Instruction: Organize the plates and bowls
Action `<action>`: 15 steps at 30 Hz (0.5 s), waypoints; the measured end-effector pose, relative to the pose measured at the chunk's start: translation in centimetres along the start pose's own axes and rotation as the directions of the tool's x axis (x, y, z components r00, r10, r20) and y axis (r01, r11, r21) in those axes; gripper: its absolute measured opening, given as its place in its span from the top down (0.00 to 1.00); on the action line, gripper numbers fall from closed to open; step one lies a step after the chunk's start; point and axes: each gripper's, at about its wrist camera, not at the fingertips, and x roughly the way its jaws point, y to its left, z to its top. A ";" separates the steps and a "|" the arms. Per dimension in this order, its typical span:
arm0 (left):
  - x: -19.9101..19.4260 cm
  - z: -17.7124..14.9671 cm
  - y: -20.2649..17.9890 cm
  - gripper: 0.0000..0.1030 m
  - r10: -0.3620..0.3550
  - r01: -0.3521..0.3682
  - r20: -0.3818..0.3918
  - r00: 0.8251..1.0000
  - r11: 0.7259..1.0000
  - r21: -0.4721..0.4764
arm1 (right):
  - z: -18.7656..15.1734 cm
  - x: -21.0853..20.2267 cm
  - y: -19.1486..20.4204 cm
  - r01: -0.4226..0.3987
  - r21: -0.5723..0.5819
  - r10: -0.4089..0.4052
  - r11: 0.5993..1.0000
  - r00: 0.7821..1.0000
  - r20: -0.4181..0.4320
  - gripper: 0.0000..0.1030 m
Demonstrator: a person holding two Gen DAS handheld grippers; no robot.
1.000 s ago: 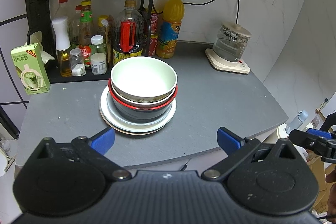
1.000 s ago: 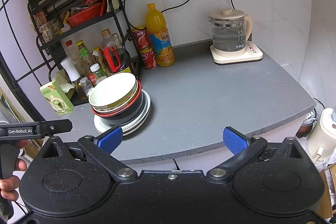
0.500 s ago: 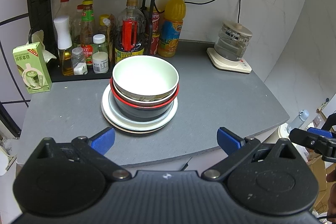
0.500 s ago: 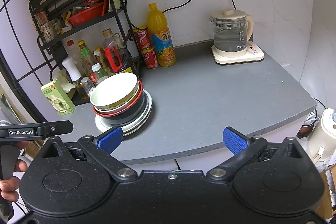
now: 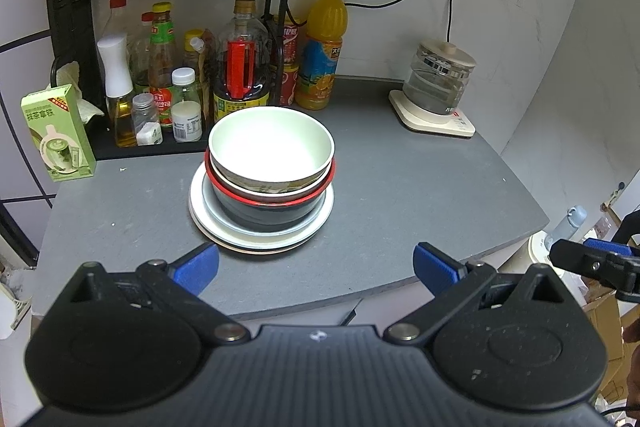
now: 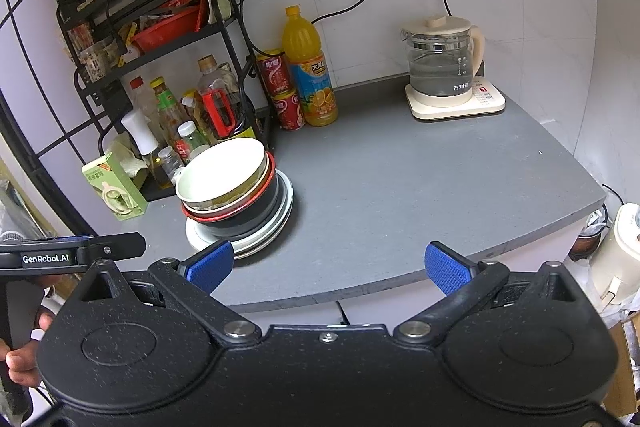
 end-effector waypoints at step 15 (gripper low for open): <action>-0.1 0.4 -0.3 0.01 0.027 -0.027 -0.009 1.000 1.000 0.010 | 0.2 0.2 -0.3 -0.008 0.010 0.008 1.000 1.000 -0.006 0.00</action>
